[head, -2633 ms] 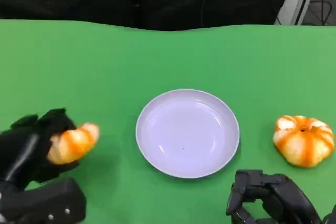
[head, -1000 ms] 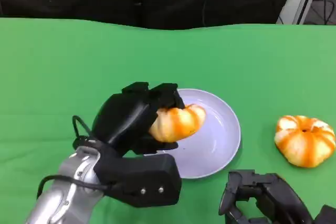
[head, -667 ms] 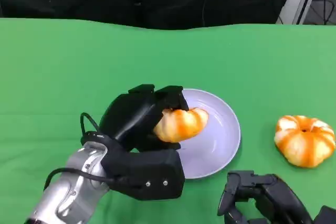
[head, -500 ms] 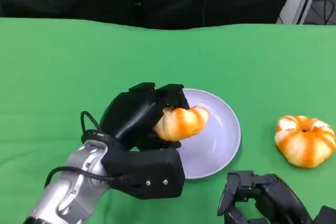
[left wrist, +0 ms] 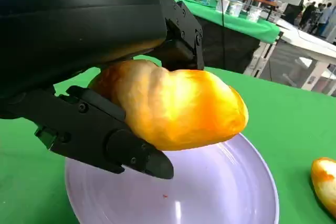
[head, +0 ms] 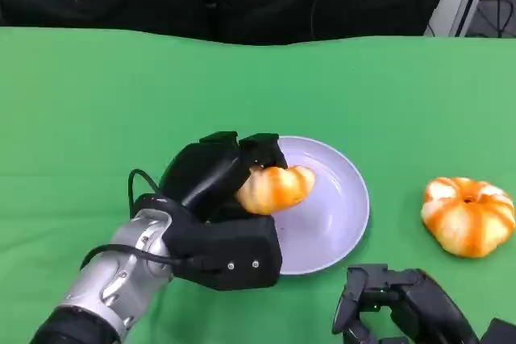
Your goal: Grasp the bread from the table and place it into the plate.
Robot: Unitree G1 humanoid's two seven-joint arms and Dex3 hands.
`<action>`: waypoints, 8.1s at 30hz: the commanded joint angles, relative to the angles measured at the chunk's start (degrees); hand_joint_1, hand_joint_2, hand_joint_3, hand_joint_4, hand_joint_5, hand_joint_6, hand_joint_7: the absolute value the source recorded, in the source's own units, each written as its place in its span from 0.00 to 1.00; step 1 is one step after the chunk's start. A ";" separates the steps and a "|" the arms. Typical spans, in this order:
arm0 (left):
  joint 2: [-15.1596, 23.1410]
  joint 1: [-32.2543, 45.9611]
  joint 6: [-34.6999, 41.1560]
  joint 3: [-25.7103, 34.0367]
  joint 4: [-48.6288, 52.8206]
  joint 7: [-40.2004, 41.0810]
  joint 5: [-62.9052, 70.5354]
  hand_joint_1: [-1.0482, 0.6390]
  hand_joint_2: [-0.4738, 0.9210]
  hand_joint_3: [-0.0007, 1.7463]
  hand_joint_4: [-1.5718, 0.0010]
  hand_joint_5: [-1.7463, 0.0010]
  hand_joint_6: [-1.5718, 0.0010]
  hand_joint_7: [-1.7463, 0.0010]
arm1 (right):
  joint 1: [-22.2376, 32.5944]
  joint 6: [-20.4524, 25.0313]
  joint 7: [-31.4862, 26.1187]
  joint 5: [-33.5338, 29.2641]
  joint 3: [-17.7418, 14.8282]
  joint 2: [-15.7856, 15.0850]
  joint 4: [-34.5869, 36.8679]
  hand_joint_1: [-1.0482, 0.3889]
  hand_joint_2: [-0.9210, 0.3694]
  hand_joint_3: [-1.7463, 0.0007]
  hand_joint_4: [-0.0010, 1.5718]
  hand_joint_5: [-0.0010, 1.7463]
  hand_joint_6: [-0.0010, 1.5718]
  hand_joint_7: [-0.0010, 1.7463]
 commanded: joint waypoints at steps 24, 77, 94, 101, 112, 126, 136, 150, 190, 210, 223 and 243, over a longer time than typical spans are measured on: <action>-2.29 -4.04 1.44 -1.22 7.39 -1.59 -1.83 0.38 0.98 0.00 0.42 0.90 0.40 1.00 | 1.23 1.37 0.14 0.83 -0.02 -0.76 -2.15 0.62 0.27 0.41 0.53 0.87 0.55 0.68; 2.25 -0.55 2.61 4.18 -6.08 -20.55 -14.28 0.05 1.00 0.53 0.78 0.98 0.80 0.99 | 1.29 2.35 -0.55 0.36 0.56 -0.75 -2.84 0.63 0.28 0.40 0.54 0.89 0.55 0.69; 3.51 15.50 5.75 13.71 -26.00 -25.46 -30.51 0.09 1.00 0.47 0.73 0.98 0.76 0.99 | 1.02 2.31 -0.35 0.57 0.47 -0.91 -2.44 0.63 0.27 0.40 0.54 0.89 0.55 0.70; 2.11 23.47 4.13 19.45 -31.03 -27.27 -42.20 0.09 1.00 0.46 0.70 0.97 0.74 0.99 | 1.15 2.73 0.09 1.16 0.34 -1.10 -2.48 0.64 0.27 0.41 0.54 0.88 0.55 0.70; 1.59 25.19 3.83 20.82 -31.99 -28.34 -45.37 0.09 1.00 0.44 0.68 0.98 0.72 0.99 | 1.15 2.81 0.22 1.16 0.17 -1.08 -2.44 0.64 0.27 0.41 0.53 0.88 0.55 0.71; -5.85 35.42 -14.78 22.93 -19.59 -33.19 -51.58 0.12 1.00 0.39 0.56 0.96 0.69 0.99 | 1.32 2.36 0.60 1.06 0.06 -1.43 -2.51 0.63 0.27 0.41 0.53 0.89 0.55 0.71; -6.39 33.12 -22.28 23.53 -11.85 -33.37 -48.97 0.41 1.00 0.13 0.53 0.99 0.66 1.00 | 1.49 3.01 0.45 1.03 -0.02 -1.50 -3.36 0.64 0.26 0.42 0.53 0.89 0.55 0.71; -6.63 32.78 -24.26 23.70 -10.29 -31.10 -45.37 0.58 1.00 0.16 0.49 0.99 0.61 0.98 | 1.75 3.01 0.62 1.25 -0.04 -1.45 -3.48 0.64 0.27 0.41 0.53 0.90 0.55 0.72; -7.70 31.64 -28.73 21.79 -5.46 -27.26 -41.77 0.61 0.88 0.43 0.41 0.27 0.34 0.46 | 1.75 3.16 0.77 1.50 -0.39 -1.73 -3.66 0.64 0.29 0.39 0.53 0.90 0.54 0.73; -8.07 31.56 -29.41 21.23 -4.12 -27.85 -42.11 0.61 0.82 0.51 0.44 0.17 0.38 0.37 | 1.93 3.18 1.16 2.01 -0.53 -2.03 -3.64 0.65 0.28 0.39 0.53 0.89 0.54 0.73; -8.03 30.89 -31.59 20.19 -2.17 -28.77 -42.39 0.61 0.76 0.58 0.46 0.12 0.41 0.32 | 1.85 2.51 1.41 2.03 -0.88 -2.17 -3.31 0.65 0.28 0.39 0.53 0.90 0.54 0.74; -8.59 30.93 -32.22 18.73 -1.54 -29.08 -42.25 0.60 0.76 0.59 0.46 0.11 0.42 0.31 | 1.96 0.73 2.18 2.43 -0.78 -1.88 -1.85 0.65 0.28 0.38 0.52 0.90 0.54 0.73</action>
